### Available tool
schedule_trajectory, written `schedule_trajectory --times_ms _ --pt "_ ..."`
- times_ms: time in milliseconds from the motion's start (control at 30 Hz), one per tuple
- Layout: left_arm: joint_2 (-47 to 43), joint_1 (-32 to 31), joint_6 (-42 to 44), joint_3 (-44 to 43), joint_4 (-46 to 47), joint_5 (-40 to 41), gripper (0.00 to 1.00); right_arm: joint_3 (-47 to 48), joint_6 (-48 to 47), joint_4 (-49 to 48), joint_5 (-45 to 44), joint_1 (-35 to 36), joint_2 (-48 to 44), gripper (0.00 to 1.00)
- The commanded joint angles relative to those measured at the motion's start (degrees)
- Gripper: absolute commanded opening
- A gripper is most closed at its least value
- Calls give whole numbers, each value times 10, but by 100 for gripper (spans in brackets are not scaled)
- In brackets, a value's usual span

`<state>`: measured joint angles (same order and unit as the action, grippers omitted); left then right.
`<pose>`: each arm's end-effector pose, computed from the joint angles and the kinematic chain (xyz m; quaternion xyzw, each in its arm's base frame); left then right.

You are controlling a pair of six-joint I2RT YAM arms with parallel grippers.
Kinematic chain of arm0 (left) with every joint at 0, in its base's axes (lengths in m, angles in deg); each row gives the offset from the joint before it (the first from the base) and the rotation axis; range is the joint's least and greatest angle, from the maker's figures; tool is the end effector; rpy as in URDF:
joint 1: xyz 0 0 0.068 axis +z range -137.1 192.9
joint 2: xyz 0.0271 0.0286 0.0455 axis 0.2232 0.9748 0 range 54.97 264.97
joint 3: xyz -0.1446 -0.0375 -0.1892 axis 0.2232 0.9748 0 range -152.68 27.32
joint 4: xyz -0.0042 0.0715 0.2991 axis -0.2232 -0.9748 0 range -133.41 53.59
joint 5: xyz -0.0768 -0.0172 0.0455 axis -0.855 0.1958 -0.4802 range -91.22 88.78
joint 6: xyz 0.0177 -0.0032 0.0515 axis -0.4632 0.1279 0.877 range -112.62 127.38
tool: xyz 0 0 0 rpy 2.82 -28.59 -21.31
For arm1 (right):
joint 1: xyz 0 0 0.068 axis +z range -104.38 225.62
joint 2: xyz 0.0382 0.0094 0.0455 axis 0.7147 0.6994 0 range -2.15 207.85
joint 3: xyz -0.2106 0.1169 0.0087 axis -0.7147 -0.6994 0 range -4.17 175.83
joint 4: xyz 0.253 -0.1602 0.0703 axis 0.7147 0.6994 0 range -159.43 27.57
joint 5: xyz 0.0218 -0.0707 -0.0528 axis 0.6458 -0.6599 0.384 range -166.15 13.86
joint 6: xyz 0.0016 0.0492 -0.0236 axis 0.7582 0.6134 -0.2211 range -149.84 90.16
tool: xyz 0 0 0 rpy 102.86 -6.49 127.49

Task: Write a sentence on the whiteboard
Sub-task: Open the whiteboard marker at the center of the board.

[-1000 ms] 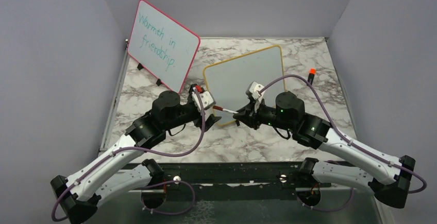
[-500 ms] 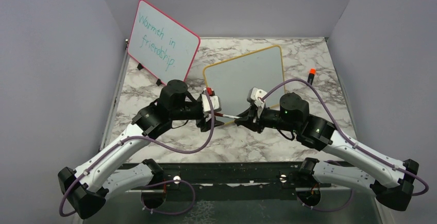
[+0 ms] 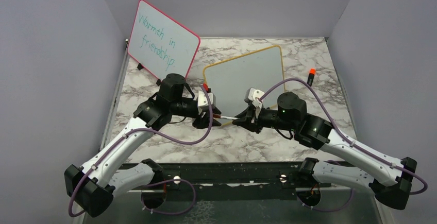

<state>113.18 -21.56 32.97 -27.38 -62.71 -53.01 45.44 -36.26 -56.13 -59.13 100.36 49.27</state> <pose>0.2138 -0.1815 0.3037 0.5791 0.5643 -0.4116 0.4205 0.1509 0.2321 0.3163 -0.4769 0.6303 0.3533 0.5005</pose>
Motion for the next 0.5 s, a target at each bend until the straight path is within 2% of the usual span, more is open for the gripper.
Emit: schedule_trajectory --times_ms 0,67,200,400,467 --pt "6 3 11 -14 -4 -48 44 -7 3 -28 27 -1 8 1" --pt "7 3 9 -12 -5 -48 39 -8 5 -33 23 -1 8 0" --pt "2 3 12 -3 -6 -41 20 -16 15 -48 24 -1 3 1" --pt "-3 4 20 1 -10 -28 2 -16 40 -65 49 -1 16 1" --pt "-1 5 22 1 -14 -26 0 -13 48 -68 53 -1 24 6"
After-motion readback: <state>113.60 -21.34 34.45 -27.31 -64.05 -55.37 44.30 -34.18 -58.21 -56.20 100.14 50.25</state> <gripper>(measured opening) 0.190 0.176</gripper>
